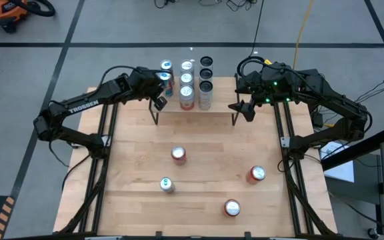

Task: Place canned beverage on shelf
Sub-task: Put the top blue soda can aligned with the other blue soda can on the shelf

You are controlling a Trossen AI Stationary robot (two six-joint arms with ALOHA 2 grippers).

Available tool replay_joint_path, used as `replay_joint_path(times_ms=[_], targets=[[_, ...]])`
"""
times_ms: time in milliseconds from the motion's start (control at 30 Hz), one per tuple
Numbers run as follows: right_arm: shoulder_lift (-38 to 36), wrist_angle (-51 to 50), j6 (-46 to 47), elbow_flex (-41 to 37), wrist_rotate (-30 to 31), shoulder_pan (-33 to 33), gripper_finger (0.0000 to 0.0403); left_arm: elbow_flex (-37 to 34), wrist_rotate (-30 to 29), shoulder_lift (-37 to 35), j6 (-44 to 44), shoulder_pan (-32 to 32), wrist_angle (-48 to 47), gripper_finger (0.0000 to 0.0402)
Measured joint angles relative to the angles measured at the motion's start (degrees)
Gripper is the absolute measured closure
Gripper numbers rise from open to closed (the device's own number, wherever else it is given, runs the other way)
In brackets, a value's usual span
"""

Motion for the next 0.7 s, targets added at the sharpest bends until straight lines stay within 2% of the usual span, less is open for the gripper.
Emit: replay_joint_path(times_ms=[700], targets=[[0.0, 0.0, 0.0, 0.0, 0.0, 0.0, 0.0055, 0.0, -0.9, 0.0, 1.2, 0.2, 2.5, 0.0384]])
